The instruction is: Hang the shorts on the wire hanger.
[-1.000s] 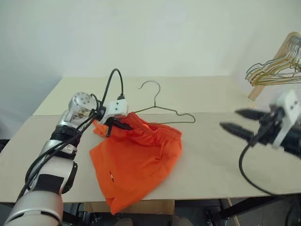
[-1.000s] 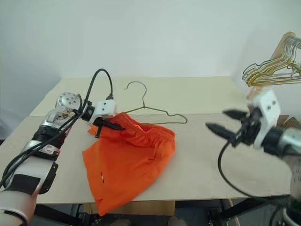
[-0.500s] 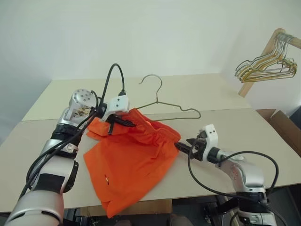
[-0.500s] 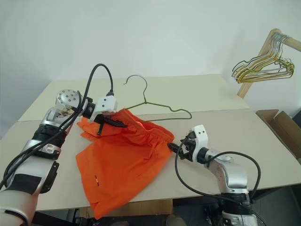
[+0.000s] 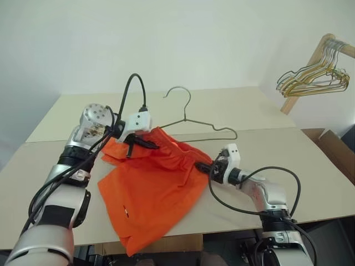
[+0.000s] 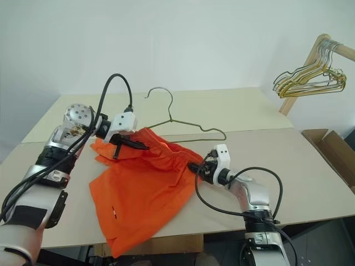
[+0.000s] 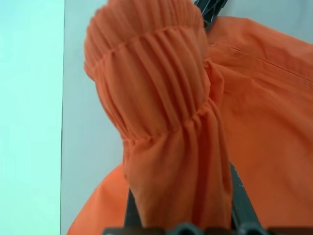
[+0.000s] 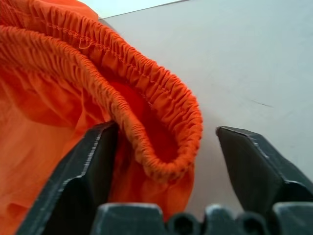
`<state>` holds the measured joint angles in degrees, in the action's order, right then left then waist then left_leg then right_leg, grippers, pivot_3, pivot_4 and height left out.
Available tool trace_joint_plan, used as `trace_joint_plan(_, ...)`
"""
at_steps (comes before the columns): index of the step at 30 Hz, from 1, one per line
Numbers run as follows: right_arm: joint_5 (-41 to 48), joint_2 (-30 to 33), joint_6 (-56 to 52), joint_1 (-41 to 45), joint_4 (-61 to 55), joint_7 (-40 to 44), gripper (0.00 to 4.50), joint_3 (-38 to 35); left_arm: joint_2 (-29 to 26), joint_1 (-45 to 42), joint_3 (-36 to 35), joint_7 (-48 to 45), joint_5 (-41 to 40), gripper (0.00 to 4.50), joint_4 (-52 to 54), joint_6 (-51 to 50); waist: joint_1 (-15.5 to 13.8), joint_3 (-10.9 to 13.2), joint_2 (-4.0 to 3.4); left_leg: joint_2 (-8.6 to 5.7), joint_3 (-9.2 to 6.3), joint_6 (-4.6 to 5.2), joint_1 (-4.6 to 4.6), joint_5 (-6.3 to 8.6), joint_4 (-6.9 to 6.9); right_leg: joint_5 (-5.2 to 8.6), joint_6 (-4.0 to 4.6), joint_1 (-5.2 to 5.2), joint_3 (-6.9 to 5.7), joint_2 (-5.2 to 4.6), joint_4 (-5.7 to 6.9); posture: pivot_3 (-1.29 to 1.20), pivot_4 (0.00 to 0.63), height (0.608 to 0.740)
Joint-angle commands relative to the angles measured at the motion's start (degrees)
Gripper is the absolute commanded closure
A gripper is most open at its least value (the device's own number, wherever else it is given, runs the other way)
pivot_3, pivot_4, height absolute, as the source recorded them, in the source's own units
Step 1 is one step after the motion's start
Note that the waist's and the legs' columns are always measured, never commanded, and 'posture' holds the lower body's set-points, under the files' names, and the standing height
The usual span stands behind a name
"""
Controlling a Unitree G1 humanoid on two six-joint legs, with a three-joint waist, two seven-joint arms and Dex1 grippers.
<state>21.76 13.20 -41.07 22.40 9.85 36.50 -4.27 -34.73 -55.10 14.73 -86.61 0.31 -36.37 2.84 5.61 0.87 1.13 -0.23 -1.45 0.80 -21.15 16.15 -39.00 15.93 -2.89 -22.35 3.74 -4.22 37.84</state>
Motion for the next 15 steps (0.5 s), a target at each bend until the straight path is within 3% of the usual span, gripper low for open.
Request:
trace_joint_plan(1,1.95,1.00,1.46,-0.47,-3.69,2.13,2.35,-0.04,-1.13,-0.50,-1.77,0.01,-1.50,4.50,2.22,-0.17,0.00,0.00,0.00,0.00,0.00,0.00,0.00,0.00,0.00,0.00,0.00,0.00,0.00,0.00,0.00,-0.05,0.000,0.740)
trace_joint_plan(7,3.68,2.70,0.12,-2.67,-8.16,2.97,4.35,-0.07,-2.40,0.72,-1.96,-0.20,-1.72,4.50,2.85,-0.46,0.04,0.00,0.00,0.01,0.00,0.00,0.00,0.00,0.00,0.00,0.00,0.00,0.00,0.00,0.02,-0.06,0.000,0.740)
trace_joint_plan(15,13.10,13.81,-9.71,-3.85,-18.06,8.04,4.48,-5.13,-9.39,5.20,-2.92,-5.00,-2.67,4.50,3.27,5.31,-0.02,0.01,-0.01,0.03,-0.01,0.00,0.00,0.00,0.00,0.00,0.00,-0.01,0.00,0.00,0.03,-0.06,0.000,0.740)
